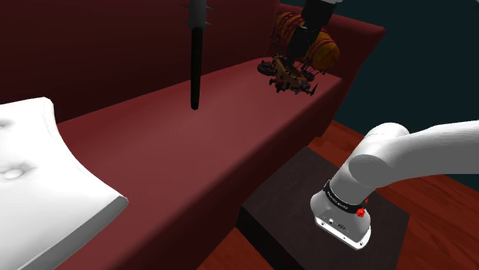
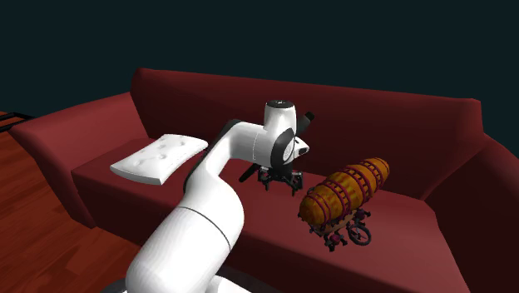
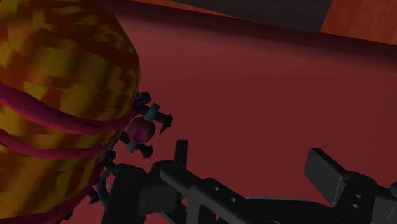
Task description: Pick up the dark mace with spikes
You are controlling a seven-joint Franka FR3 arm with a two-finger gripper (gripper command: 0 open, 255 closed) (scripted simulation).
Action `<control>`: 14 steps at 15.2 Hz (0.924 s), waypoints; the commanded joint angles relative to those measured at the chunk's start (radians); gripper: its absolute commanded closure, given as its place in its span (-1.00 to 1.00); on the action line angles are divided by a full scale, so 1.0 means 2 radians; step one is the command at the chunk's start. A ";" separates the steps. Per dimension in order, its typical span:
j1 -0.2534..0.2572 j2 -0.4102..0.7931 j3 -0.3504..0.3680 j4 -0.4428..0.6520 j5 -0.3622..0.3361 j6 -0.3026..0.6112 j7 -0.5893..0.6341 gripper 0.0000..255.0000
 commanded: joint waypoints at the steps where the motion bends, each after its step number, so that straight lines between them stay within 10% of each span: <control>1: 0.000 0.000 0.000 0.000 0.000 0.000 0.000 -1.00; 14: -0.070 0.129 0.186 0.046 -0.020 0.196 0.303 -1.00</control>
